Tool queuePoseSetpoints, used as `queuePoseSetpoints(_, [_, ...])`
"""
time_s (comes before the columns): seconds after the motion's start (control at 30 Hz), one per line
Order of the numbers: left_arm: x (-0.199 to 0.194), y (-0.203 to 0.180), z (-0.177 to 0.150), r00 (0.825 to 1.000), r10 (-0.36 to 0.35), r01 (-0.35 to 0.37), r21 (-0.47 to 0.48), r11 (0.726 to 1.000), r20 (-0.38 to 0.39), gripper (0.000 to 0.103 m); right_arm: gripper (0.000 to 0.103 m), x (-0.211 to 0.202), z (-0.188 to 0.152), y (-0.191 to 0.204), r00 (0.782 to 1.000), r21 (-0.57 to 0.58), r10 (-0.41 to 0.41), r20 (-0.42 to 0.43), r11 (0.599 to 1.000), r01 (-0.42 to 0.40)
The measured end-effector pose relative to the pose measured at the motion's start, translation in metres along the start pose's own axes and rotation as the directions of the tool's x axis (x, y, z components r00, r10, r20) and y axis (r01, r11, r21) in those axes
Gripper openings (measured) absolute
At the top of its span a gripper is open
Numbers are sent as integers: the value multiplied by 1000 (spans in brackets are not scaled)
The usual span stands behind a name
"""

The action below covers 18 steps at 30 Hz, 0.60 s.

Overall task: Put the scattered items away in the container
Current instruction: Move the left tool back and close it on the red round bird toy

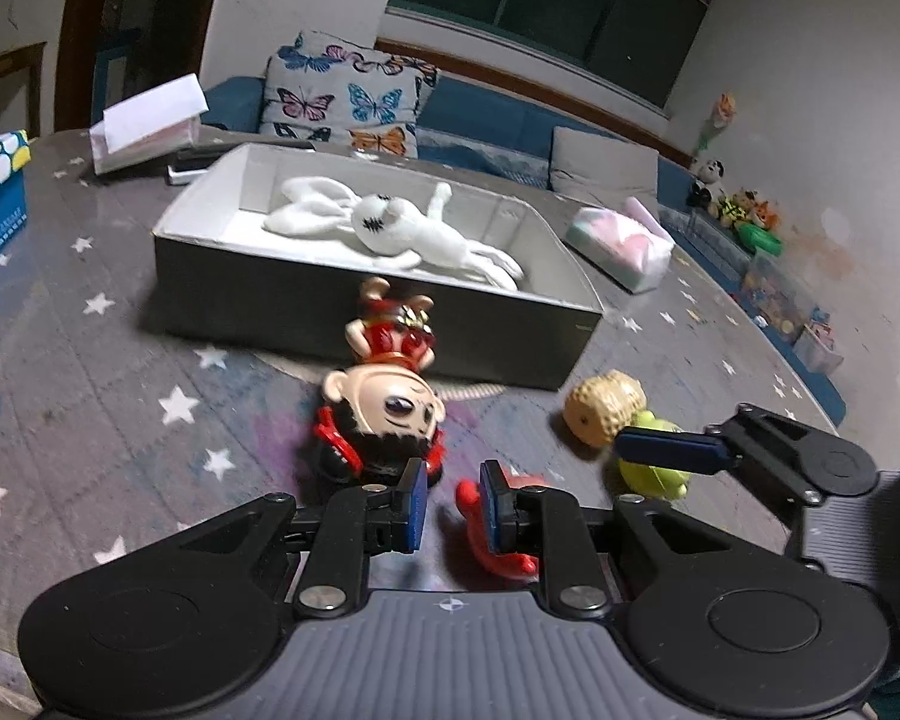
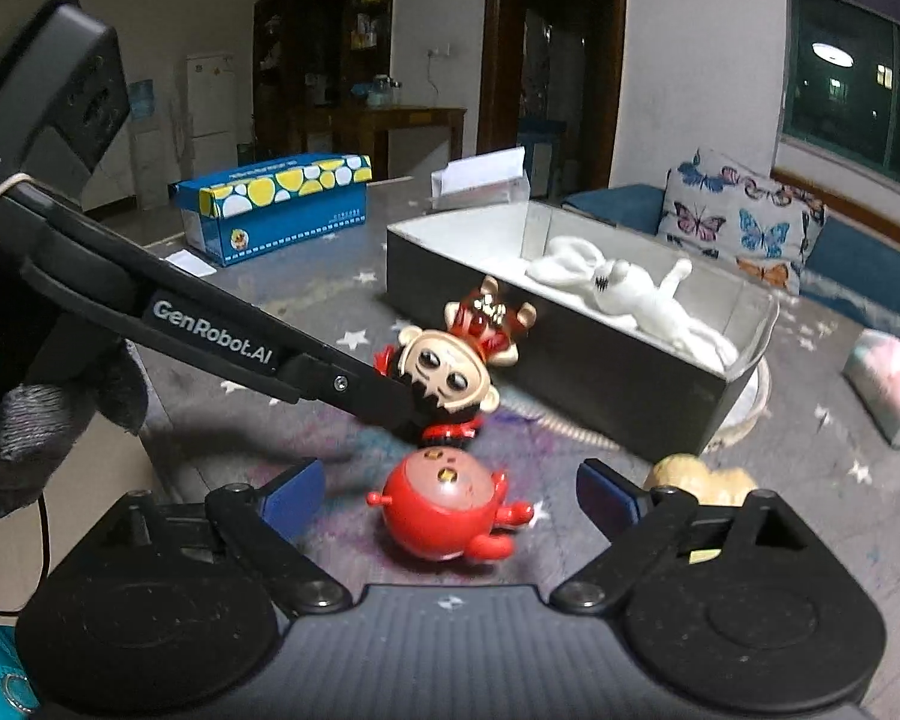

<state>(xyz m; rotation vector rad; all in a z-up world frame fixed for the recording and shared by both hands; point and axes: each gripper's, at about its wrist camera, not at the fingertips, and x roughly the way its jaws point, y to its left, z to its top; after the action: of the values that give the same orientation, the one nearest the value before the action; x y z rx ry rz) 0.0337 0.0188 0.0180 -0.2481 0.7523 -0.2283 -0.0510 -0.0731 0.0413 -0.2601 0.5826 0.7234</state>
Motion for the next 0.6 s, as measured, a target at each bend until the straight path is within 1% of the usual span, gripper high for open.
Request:
queuePoseSetpoints(0.13, [5,-3,-3,999,-35,35,-8,999,-29,21,90,5,-4,-2,1000,23,5,-13,1000,-4])
queuePoseSetpoints(0.17, [6,-5,-4,999,-40,39,-4,999,-31,21,87,7,-5,-3,1000,27,5,-18,1000,-4])
queuePoseSetpoints(0.2, [6,-6,-4,999,-43,43,0,999,-30,24,84,8,-6,-3,1000,33,6,-25,999,-5])
queuePoseSetpoints(0.23, [6,-8,-4,998,-46,46,4,999,-31,26,83,10,-7,-3,1000,38,7,-30,999,-6])
queuePoseSetpoints(0.33, [7,-10,-3,998,-50,50,6,999,-39,26,78,13,-8,-3,999,46,10,-38,999,-8])
queuePoseSetpoints(0.4, [8,-10,-2,998,-55,56,7,998,-44,26,72,13,-9,-3,999,48,12,-37,999,-11])
queuePoseSetpoints(0.6, [9,-9,-3,994,-92,92,-5,996,-60,29,65,18,-10,-3,999,56,21,-48,998,-18])
